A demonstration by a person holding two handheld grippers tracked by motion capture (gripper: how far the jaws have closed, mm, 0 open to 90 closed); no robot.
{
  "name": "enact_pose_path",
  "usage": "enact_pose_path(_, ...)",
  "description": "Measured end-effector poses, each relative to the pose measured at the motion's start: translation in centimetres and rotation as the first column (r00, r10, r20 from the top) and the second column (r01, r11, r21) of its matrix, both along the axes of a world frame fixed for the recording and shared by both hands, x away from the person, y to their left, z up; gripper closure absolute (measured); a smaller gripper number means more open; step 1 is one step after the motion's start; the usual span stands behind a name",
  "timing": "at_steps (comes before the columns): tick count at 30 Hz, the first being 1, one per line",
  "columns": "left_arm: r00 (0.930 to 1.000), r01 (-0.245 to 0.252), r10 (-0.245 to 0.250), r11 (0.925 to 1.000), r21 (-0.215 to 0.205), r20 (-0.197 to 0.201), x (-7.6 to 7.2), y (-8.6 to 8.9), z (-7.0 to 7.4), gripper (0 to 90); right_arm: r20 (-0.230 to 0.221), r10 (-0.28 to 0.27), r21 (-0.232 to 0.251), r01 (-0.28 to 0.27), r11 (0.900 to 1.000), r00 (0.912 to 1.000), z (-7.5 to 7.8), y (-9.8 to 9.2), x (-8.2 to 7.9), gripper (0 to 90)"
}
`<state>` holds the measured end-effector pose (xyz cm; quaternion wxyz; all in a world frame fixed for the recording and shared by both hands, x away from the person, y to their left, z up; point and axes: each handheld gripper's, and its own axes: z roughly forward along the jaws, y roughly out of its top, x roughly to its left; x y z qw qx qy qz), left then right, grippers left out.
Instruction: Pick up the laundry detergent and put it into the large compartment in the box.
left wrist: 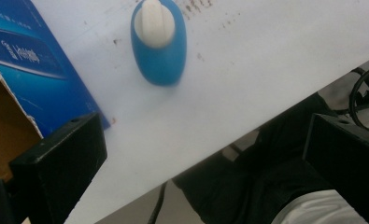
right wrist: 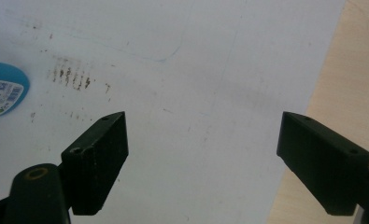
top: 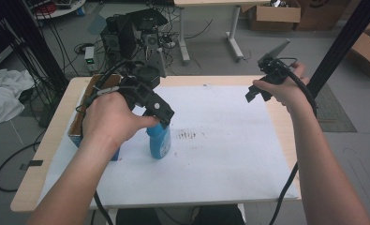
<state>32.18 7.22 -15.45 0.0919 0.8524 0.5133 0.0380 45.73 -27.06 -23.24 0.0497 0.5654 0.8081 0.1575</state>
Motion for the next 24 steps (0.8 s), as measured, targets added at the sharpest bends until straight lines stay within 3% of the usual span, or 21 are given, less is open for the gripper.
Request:
enact_pose_path(6,0.9996,-0.017,0.017,0.9999,0.002,0.021,1.1,0.0,-0.3,0.1,0.005,0.003,-0.001,-0.003,1.000,1.0000,-0.1,-0.2,0.1,16.6)
enact_pose_path(24,0.9989,-0.048,0.048,0.9987,0.017,0.001,4.8,-0.7,-3.6,0.1,-0.001,-0.008,-0.003,0.008,1.000,1.0000,-1.1,-1.2,0.6,16.6)
